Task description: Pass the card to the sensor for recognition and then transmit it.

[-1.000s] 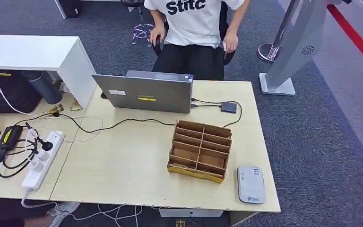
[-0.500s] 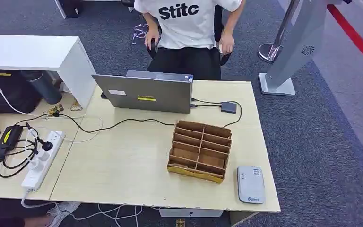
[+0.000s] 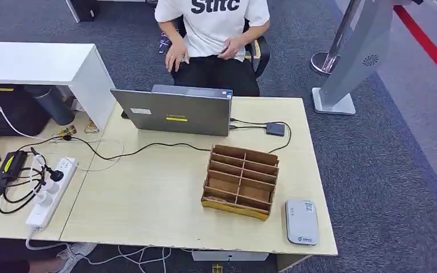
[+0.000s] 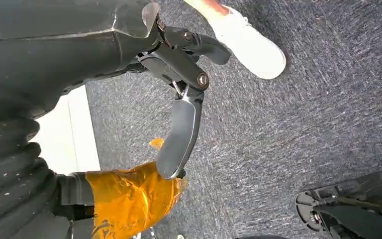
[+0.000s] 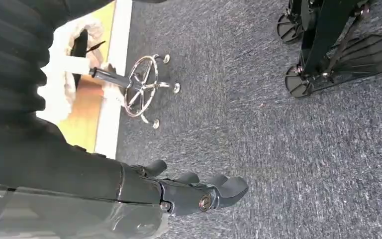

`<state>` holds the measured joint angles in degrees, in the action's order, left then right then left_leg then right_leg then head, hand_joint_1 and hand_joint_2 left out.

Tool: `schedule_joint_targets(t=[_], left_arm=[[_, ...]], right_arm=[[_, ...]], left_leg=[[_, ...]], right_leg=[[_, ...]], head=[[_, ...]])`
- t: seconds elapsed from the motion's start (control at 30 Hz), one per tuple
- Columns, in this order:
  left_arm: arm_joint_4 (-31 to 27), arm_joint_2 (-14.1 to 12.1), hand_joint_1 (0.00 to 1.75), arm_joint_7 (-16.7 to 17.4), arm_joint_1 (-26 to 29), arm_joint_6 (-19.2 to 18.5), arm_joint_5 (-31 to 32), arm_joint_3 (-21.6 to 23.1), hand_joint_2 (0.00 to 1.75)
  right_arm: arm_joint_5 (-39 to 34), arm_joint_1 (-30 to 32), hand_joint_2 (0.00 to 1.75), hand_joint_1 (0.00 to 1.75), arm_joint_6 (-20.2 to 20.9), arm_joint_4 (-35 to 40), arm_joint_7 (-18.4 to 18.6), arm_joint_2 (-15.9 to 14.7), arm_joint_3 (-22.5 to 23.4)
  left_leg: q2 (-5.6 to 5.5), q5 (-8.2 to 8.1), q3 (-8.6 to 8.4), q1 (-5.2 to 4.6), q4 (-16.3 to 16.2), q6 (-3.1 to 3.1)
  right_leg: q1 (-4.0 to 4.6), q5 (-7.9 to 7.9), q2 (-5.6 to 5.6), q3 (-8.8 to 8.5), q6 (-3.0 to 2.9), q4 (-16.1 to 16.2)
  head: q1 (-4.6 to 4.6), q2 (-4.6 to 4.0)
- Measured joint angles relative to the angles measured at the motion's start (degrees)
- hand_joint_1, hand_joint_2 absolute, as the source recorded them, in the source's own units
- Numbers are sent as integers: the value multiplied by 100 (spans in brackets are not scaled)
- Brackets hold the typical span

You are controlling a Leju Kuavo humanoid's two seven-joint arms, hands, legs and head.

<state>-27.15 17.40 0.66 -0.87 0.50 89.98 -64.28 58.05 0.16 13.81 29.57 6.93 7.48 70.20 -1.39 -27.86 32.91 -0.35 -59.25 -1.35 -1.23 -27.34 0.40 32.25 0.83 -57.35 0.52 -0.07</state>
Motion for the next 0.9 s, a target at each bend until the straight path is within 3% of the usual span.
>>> schedule_joint_targets(t=[0.37, 0.53, 0.9], left_arm=[[0, 11, 0, 59, 6, -44, 0, 0, 175], [0, 13, 0, 297, 5, -295, -111, -88, 175], [0, 59, 0, 278, 3, -288, -2, -258, 175]], right_arm=[[217, -13, 175, 0, -79, 50, -52, 26, 85], [499, -25, 175, 0, -153, 98, -72, 107, 120], [581, -89, 175, 0, -299, 205, -291, 269, 184]], left_leg=[[0, 0, 1, 0, 0, 0], [-1, 0, 1, 1, 0, 0], [0, 0, 1, 0, 0, 0]], right_leg=[[0, 0, 0, 0, 0, 0], [1, 0, 0, 0, 0, 0], [0, 0, 0, 0, 0, 0]], head=[[-2, 0], [-2, 0], [-4, 0]])
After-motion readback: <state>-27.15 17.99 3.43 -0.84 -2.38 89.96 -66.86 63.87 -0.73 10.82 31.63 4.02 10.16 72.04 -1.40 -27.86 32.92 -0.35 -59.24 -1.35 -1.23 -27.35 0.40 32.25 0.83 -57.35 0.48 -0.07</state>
